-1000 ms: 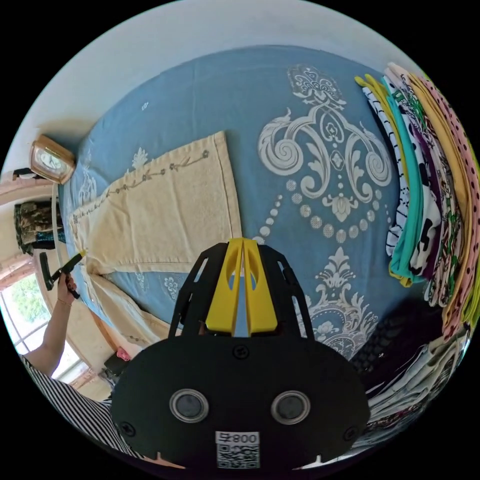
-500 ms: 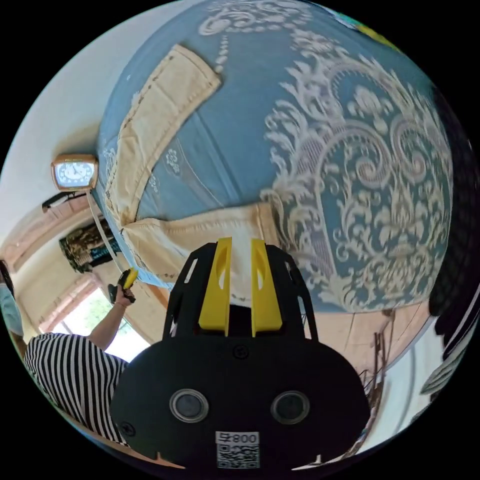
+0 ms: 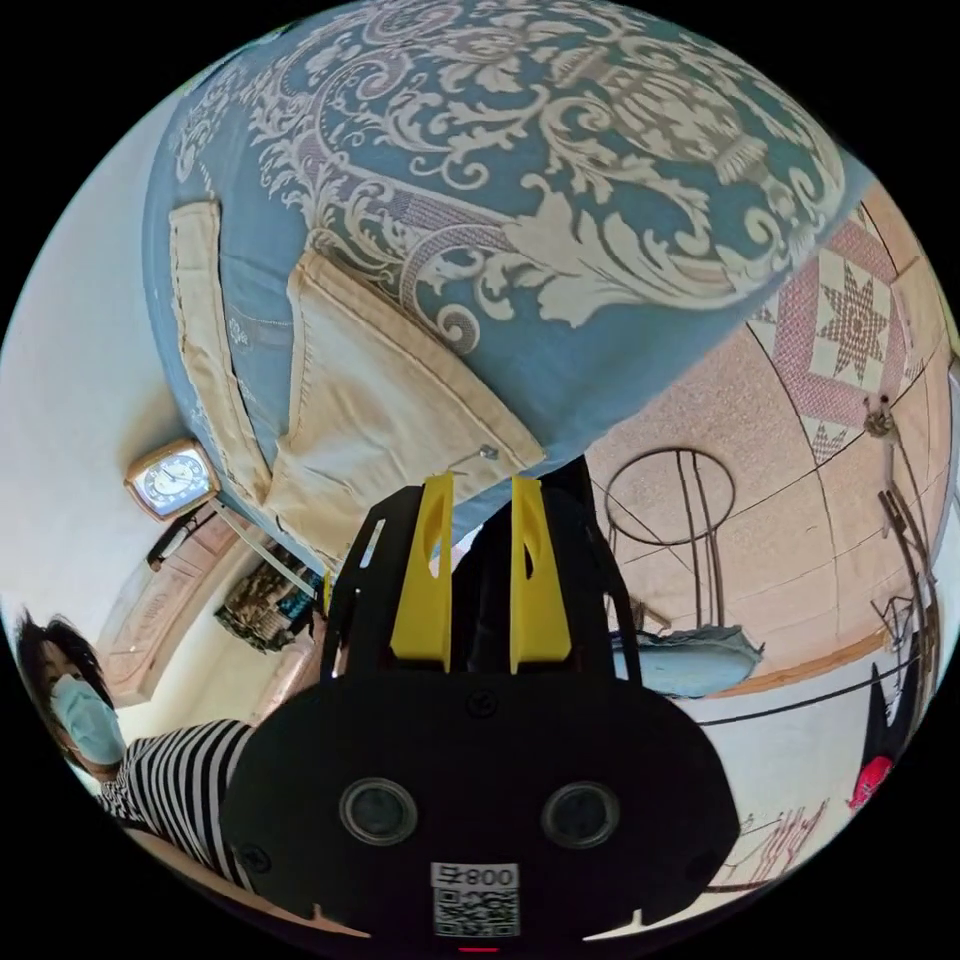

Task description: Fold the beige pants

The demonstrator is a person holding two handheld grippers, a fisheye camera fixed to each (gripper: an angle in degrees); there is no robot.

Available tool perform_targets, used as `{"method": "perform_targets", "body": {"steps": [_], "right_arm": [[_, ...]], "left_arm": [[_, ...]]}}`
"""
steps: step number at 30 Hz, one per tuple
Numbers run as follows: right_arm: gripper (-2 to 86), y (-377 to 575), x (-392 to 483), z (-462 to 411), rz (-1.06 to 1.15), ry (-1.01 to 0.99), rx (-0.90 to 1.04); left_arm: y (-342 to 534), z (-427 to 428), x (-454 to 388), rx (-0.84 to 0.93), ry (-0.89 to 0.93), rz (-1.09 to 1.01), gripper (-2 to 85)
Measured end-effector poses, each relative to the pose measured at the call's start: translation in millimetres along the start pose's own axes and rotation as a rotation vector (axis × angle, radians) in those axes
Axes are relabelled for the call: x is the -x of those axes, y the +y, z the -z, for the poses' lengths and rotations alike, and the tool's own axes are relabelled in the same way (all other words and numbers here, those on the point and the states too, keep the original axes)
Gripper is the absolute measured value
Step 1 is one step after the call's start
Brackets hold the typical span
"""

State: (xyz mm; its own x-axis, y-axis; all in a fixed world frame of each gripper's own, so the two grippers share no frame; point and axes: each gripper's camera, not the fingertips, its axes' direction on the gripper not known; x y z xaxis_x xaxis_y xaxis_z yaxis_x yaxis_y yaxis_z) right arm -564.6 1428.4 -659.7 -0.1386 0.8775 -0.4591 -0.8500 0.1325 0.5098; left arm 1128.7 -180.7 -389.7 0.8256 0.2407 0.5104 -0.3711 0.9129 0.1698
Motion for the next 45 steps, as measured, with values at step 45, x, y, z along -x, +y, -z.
{"method": "perform_targets", "body": {"steps": [45], "right_arm": [[0.4, -18.2, -82.1, -67.7, -0.036, -0.187, 0.059]], "left_arm": [[-20.2, -75.9, 152.9, 0.014, 0.073, 0.043, 5.1]]}}
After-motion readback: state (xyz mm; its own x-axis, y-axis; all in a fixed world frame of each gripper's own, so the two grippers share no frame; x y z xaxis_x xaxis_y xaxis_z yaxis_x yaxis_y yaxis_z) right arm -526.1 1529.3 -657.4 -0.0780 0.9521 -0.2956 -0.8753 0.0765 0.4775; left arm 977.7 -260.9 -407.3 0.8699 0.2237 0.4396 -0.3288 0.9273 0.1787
